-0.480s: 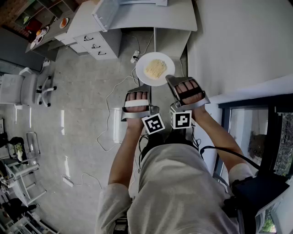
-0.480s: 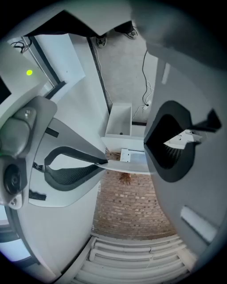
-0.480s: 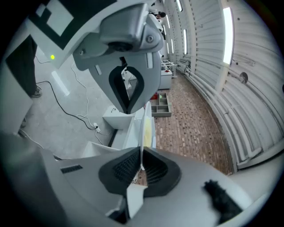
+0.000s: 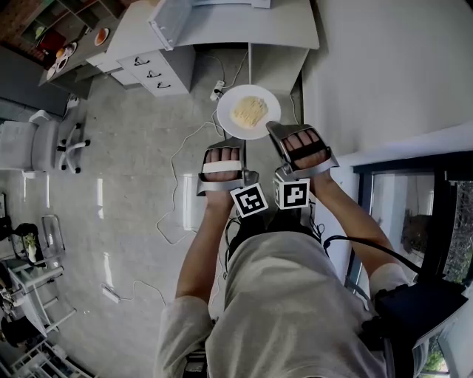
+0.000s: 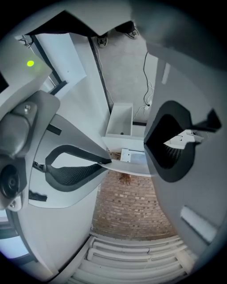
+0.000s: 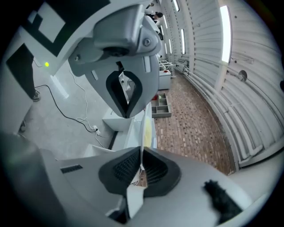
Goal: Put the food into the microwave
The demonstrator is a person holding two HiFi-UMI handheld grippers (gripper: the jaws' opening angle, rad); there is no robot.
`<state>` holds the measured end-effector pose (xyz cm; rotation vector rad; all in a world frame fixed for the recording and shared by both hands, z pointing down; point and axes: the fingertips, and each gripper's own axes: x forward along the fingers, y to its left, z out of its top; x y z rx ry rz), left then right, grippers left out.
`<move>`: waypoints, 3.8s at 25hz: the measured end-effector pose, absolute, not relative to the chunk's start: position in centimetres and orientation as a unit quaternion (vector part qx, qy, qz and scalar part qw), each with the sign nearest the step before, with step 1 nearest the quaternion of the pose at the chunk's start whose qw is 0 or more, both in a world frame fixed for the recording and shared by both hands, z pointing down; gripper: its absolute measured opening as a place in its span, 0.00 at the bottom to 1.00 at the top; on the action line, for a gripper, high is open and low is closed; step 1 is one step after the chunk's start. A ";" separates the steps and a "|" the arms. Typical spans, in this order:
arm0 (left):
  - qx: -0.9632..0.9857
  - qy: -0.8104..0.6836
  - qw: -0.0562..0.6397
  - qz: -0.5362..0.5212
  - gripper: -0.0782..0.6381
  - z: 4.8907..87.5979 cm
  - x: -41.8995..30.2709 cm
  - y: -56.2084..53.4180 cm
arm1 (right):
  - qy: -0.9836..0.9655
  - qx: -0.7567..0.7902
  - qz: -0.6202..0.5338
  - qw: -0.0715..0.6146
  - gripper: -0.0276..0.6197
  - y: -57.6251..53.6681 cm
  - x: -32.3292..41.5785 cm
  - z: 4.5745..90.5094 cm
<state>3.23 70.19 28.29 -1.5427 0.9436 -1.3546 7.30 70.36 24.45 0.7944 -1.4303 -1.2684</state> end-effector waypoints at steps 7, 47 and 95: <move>-0.619 0.376 0.429 -0.540 0.12 28.5 2.0 69.3 | -0.590 0.331 -0.528 0.514 0.07 69.8 5.7 24.4; -0.590 0.405 0.370 -0.592 0.12 30.4 5.1 43.8 | -0.633 0.298 -0.536 0.474 0.07 43.0 9.5 27.4; -0.635 0.352 0.362 -0.584 0.12 38.2 3.3 12.6 | -0.633 0.327 -0.462 0.528 0.07 12.2 8.9 34.0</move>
